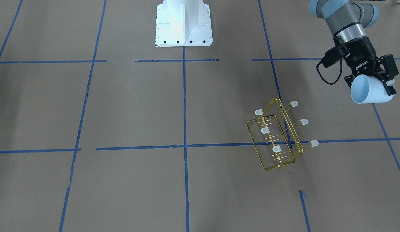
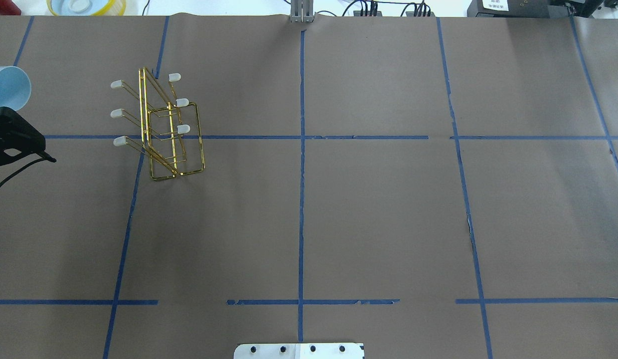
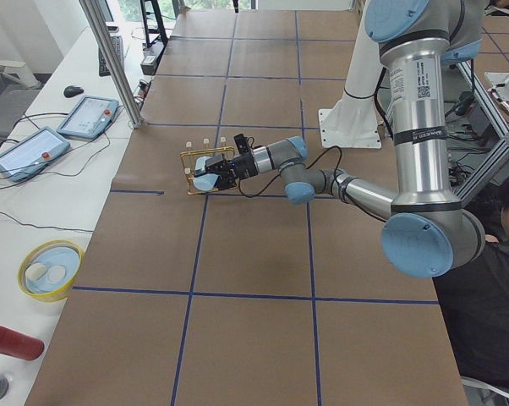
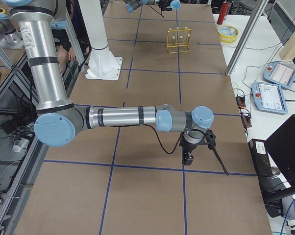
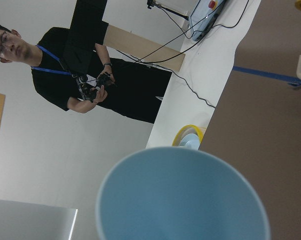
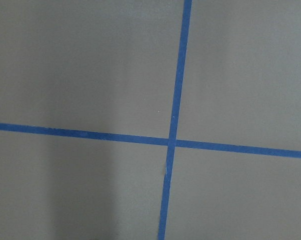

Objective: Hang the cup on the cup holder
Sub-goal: 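Lift the cup with the left gripper and tilt it sideways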

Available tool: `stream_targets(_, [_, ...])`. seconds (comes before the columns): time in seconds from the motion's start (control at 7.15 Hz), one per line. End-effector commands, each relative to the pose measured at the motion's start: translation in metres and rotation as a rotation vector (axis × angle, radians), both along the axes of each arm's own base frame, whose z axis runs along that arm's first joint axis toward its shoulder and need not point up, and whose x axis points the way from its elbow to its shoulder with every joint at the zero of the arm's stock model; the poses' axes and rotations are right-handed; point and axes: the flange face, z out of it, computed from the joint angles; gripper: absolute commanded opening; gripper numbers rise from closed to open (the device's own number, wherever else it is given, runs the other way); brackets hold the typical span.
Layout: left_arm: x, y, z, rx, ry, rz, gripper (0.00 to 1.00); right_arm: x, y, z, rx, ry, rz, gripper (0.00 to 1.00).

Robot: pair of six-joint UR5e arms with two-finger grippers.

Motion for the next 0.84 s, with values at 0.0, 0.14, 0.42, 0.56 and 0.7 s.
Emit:
stream_targets(0.0, [0.012, 0.011, -0.006, 0.023, -0.211, -0.031, 0.26, 0.0, 0.0, 0.0, 0.0, 0.0, 0.0, 1.0])
stream_targets(0.14, [0.02, 0.015, -0.005, 0.019, -0.297, -0.039, 0.26, 0.0, 0.0, 0.0, 0.0, 0.0, 0.0, 1.0])
stream_targets(0.42, [0.035, 0.025, -0.014, 0.036, -0.489, -0.077, 0.26, 0.0, 0.0, 0.0, 0.0, 0.0, 0.0, 1.0])
stream_targets(0.56, [0.037, 0.026, -0.018, 0.034, -0.583, -0.083, 0.26, 0.0, 0.0, 0.0, -0.001, 0.0, 0.001, 1.0])
stream_targets(0.7, [0.038, 0.027, -0.022, 0.023, -0.693, -0.074, 0.26, 0.0, 0.0, 0.0, 0.0, 0.0, 0.0, 1.0])
